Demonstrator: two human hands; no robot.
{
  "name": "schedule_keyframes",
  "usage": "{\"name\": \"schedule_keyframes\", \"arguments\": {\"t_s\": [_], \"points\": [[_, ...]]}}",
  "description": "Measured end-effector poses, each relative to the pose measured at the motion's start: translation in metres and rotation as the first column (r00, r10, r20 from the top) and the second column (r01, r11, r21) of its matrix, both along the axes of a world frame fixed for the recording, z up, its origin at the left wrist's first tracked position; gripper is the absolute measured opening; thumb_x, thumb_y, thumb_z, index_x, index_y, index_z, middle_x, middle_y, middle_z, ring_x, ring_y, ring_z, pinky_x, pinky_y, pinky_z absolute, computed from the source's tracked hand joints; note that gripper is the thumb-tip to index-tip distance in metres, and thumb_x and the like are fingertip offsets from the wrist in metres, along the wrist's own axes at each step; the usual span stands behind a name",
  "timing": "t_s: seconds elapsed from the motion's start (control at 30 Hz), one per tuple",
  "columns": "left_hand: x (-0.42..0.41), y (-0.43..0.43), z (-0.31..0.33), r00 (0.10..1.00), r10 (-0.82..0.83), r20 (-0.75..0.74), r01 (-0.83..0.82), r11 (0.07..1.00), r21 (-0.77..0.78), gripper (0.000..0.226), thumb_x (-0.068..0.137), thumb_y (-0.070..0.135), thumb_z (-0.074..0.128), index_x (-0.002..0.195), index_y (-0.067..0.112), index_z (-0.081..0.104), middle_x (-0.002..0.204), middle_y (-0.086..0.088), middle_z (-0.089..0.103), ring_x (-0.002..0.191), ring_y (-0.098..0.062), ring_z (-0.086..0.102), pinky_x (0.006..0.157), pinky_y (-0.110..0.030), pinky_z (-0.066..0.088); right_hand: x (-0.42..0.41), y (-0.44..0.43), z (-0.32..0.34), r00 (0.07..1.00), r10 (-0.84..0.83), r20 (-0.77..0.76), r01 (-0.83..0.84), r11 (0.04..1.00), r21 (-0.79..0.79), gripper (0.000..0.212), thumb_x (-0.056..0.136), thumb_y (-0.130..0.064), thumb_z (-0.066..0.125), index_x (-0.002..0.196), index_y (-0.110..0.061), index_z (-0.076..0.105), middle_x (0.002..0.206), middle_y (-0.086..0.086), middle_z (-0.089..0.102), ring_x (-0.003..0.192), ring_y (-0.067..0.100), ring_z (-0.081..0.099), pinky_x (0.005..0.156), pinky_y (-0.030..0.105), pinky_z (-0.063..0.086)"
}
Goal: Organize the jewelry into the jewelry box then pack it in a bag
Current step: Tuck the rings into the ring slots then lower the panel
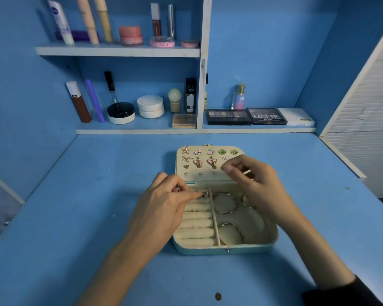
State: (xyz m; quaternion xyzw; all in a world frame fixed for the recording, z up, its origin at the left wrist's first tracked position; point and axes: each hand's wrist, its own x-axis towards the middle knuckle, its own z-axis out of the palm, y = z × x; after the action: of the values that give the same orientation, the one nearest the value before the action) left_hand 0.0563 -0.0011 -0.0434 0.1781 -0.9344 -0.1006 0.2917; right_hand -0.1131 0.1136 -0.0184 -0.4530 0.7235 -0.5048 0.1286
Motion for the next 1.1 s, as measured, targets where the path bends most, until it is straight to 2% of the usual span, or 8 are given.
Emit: {"name": "schedule_keyframes", "arguments": {"t_s": [0.13,0.27,0.53,0.6,0.7,0.87,1.0,1.1], "points": [[-0.002,-0.001,-0.001,1.0,0.0,-0.026,0.0,1.0,-0.012,0.033,0.068,-0.001,0.08,0.083,0.028,0.078,0.077,0.011,0.06,0.077,-0.007,0.039,0.056,-0.014,0.036,-0.038,0.033,0.0,0.991,-0.129,-0.046,0.13,0.991,0.013,0.012,0.09,-0.017,0.061,0.081,-0.024,0.067,0.079,-0.002,0.066,0.063,0.008,0.049,0.056,0.013,0.037],[-0.012,0.004,0.002,0.994,0.07,-0.087,-0.063,0.995,0.074,0.025,0.075,0.009,0.057,0.078,0.025,0.077,0.083,0.012,0.058,0.082,-0.007,0.041,0.062,-0.025,0.046,-0.072,0.066,-0.015,0.964,-0.246,-0.104,0.256,0.962,0.093,0.019,0.087,-0.012,0.063,0.078,-0.028,0.067,0.076,-0.008,0.062,0.071,0.006,0.051,0.061,0.01,0.036],[-0.064,0.041,0.016,0.991,-0.008,-0.134,0.032,0.982,0.184,0.018,0.082,0.018,0.057,0.087,0.023,0.074,0.092,0.01,0.059,0.094,-0.006,0.042,0.084,-0.001,0.025,-0.076,0.084,-0.024,0.969,-0.23,-0.087,0.244,0.945,0.217,0.007,0.083,-0.02,0.069,0.078,-0.024,0.072,0.082,-0.001,0.063,0.069,0.006,0.053,0.064,0.01,0.039],[-0.078,0.05,0.019,0.991,-0.052,-0.123,0.075,0.979,0.189,0.019,0.083,0.017,0.057,0.088,0.022,0.074,0.092,0.008,0.061,0.094,-0.007,0.042,0.086,-0.003,0.026,-0.074,0.084,-0.024,0.967,-0.216,-0.138,0.244,0.941,0.233,0.005,0.079,-0.023,0.073,0.074,-0.023,0.071,0.08,-0.003,0.062,0.073,0.003,0.055,0.065,0.008,0.039],[-0.095,0.06,0.022,0.989,-0.11,-0.096,0.126,0.973,0.194,0.022,0.081,0.019,0.053,0.089,0.02,0.074,0.09,0.005,0.063,0.093,-0.009,0.041,0.086,-0.015,0.03,-0.073,0.085,-0.026,0.963,-0.211,-0.17,0.249,0.937,0.246,0.012,0.075,-0.026,0.076,0.067,-0.023,0.068,0.077,-0.004,0.059,0.073,0.004,0.054,0.065,0.011,0.039],[-0.111,0.075,0.025,0.985,-0.163,-0.063,0.172,0.965,0.2,0.021,0.081,0.02,0.056,0.089,0.02,0.075,0.086,0.004,0.063,0.091,-0.008,0.039,0.084,-0.013,0.027,-0.073,0.085,-0.028,0.959,-0.204,-0.197,0.251,0.934,0.254,0.011,0.076,-0.014,0.072,0.067,-0.013,0.065,0.07,-0.003,0.061,0.067,0.007,0.052,0.061,0.015,0.039],[-0.117,0.084,0.025,0.967,-0.246,0.071,0.224,0.947,0.229,0.024,0.094,0.027,0.053,0.112,0.025,0.069,0.108,0.008,0.057,0.107,-0.01,0.039,0.09,-0.011,0.022,-0.072,0.085,-0.028,0.948,-0.259,-0.183,0.288,0.944,0.158,0.012,0.078,-0.01,0.068,0.067,-0.011,0.065,0.058,-0.01,0.061,0.056,0.002,0.051,0.054,0.012,0.036],[-0.124,0.09,0.025,0.942,-0.251,0.224,0.208,0.958,0.199,0.031,0.096,0.031,0.049,0.123,0.027,0.063,0.12,0.007,0.056,0.115,-0.015,0.037,0.101,-0.021,0.026,-0.073,0.085,-0.028,0.937,-0.324,-0.13,0.334,0.941,0.059,0.013,0.081,-0.012,0.067,0.069,-0.01,0.062,0.06,-0.01,0.062,0.054,0.007,0.053,0.052,0.014,0.038]]}}
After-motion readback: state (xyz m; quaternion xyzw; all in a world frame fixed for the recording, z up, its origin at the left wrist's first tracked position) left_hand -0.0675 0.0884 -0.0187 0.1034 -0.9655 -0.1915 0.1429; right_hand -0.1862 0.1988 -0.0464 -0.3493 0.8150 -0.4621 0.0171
